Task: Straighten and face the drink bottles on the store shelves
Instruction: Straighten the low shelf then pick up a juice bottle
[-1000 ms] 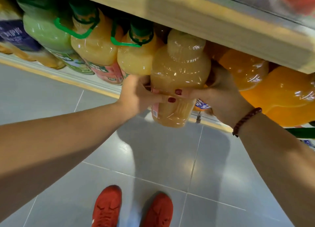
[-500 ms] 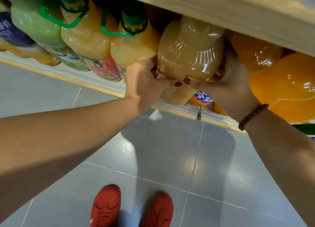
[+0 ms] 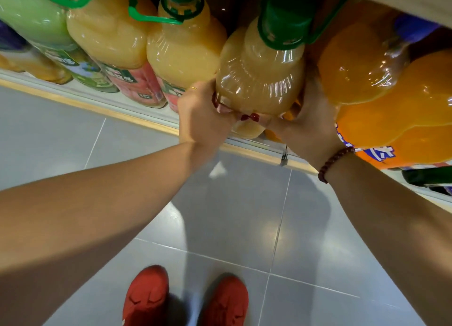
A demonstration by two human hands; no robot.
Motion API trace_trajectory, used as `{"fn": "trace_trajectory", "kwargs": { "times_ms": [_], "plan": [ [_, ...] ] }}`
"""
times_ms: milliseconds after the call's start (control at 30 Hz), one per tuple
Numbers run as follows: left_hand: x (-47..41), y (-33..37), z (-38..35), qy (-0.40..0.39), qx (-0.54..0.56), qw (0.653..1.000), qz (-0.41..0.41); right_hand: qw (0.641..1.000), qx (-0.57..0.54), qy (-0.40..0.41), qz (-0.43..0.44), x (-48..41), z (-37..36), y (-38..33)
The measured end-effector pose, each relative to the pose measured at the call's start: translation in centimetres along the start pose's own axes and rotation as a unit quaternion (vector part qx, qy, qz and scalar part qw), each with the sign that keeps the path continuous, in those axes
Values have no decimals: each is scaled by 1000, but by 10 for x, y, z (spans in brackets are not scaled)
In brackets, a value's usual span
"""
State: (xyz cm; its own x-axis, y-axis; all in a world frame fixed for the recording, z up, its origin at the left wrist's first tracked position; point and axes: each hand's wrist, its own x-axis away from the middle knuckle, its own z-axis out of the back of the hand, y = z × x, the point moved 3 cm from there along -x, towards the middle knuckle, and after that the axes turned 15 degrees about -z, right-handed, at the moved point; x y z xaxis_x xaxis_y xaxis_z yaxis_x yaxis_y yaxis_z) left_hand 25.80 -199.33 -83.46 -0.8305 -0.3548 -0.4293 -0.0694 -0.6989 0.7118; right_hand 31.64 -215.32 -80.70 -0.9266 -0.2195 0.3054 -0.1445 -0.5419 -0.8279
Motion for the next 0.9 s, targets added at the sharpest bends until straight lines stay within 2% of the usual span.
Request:
{"fn": "trace_trajectory", "kwargs": {
  "times_ms": [67,133,233,300,433,500,633,900],
  "plan": [
    [3,-4,-2,-12,-6,1000,-8,1000,27,11,8,2,-5,5],
    [15,-13,-8,-11,8,1000,25,998,59,30,-8,9,-12,14],
    [29,-23,-16,21,46,993,111,998,31,44,-38,13,-20,25],
    [26,-26,-19,27,54,992,109,997,22,66,-37,8,-18,27],
    [25,-33,-8,-24,135,989,59,990,-70,121,-36,20,-21,38],
    [25,-35,-1,-68,169,981,65,984,-105,138,-51,32,-27,41],
    [20,-30,5,-87,178,979,50,978,-153,124,-73,36,-29,37],
    [15,-19,1,-30,324,930,172,944,-289,107,-120,34,-32,24]
  ]
}}
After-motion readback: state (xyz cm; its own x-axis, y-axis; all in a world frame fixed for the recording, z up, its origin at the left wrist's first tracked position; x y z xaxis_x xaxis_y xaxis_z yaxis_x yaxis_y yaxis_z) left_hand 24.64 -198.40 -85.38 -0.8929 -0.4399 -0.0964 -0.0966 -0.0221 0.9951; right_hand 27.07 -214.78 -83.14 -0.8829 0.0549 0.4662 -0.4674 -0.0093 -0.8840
